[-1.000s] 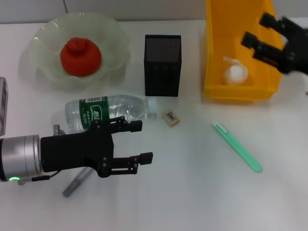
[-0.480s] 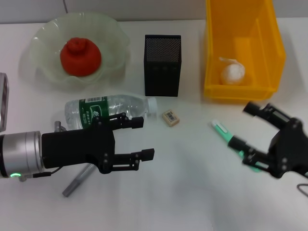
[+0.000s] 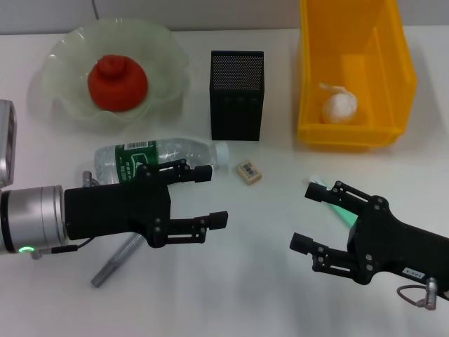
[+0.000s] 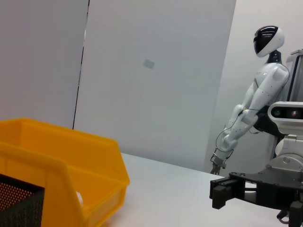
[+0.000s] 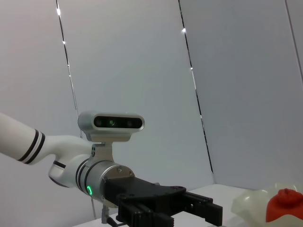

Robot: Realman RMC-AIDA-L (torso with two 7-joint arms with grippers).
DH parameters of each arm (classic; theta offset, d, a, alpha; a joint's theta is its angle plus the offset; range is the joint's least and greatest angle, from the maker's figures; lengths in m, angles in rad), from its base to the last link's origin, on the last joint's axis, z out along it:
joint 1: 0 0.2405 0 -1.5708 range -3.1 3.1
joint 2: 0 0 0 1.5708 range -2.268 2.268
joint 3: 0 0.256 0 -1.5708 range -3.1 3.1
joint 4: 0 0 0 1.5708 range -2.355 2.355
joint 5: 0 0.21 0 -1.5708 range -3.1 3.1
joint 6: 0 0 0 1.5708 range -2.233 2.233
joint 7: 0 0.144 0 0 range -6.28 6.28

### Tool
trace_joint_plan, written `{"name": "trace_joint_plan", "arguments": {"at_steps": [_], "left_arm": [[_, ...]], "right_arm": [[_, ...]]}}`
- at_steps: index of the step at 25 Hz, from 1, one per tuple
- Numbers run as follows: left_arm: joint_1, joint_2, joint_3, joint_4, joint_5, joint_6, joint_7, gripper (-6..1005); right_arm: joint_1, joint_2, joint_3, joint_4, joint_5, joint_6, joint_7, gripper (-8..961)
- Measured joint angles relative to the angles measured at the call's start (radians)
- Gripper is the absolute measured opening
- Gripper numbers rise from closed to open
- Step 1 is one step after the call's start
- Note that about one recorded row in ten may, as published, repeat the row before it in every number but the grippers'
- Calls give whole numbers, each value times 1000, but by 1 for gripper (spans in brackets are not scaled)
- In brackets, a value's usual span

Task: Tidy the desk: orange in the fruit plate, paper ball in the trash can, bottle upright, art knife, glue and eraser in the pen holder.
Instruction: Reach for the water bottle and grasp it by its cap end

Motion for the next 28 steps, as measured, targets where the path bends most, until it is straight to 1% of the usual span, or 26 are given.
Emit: {"name": "trace_joint_plan", "arguments": {"at_steps": [11, 16, 17, 26, 28], "left_arm": [[-3, 1, 0, 0, 0, -3, -2, 799], [-8, 1, 0, 0, 0, -5, -1, 799], [-19, 1, 0, 2, 0, -7, -3, 799], [-43, 1, -2, 9, 0, -20, -23, 799], [-65, 2, -2, 12, 0, -37, -64, 799]], "right_arm": [[3, 2, 0, 8, -1, 6, -4, 817], [2, 2, 0, 15, -1, 38, -5, 817], [-1, 2, 0, 16, -1, 44, -5, 817], [-5, 2, 0, 28, -1, 55, -5, 818], [-5, 2, 0, 30, -1, 65, -5, 818]]}}
